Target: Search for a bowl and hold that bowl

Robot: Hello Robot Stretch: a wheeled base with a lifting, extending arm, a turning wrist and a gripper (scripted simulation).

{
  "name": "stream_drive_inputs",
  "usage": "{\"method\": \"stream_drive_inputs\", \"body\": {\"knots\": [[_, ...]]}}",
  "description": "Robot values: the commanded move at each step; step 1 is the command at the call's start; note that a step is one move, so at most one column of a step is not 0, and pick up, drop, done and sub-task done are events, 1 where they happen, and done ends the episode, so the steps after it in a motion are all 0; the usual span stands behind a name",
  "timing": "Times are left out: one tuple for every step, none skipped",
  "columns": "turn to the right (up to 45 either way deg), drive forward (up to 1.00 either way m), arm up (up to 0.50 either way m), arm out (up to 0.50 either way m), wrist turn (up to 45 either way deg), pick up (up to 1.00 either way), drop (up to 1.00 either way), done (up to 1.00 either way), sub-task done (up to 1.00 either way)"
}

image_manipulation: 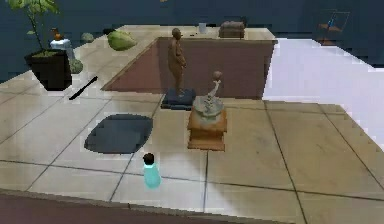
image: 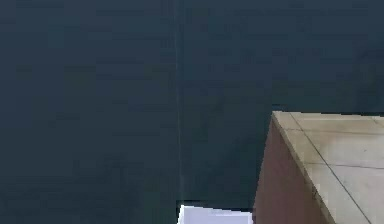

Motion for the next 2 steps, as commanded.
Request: {"method": "stream_drive_inputs", "body": {"knots": [[-15.0, 0.0, 0.0, 0.0, 0.0, 0.0, 0.0, 0.0, 0.0], [0.0, 0.0, 0.5, 0.0, 0.0, 0.0, 0.0, 0.0, 0.0]]}}
